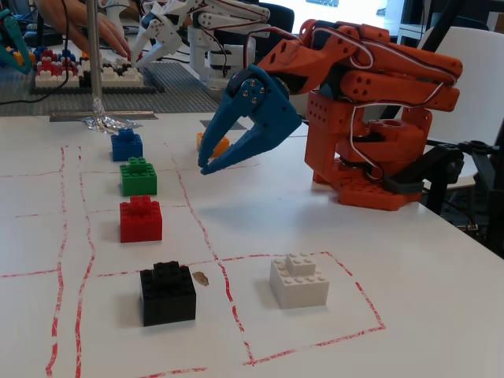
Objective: Grab the block and put it in the grey marker
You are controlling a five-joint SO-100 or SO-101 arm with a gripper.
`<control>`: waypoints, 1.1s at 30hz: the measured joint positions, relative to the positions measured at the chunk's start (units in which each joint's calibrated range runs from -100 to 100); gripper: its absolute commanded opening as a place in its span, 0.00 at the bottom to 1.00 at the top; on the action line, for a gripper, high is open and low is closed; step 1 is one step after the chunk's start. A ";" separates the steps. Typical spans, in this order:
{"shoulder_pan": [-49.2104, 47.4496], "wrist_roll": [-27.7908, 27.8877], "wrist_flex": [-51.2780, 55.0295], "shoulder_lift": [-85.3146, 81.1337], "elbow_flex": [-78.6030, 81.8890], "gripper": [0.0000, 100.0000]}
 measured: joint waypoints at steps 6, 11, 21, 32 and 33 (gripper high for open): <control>-1.20 0.68 0.00 0.00 0.00 0.00; -1.20 1.12 0.00 0.00 0.00 0.00; -0.10 6.40 0.08 11.52 -4.33 0.00; -0.20 2.59 5.87 40.31 -33.54 0.01; -0.20 2.00 6.67 42.97 -35.98 0.01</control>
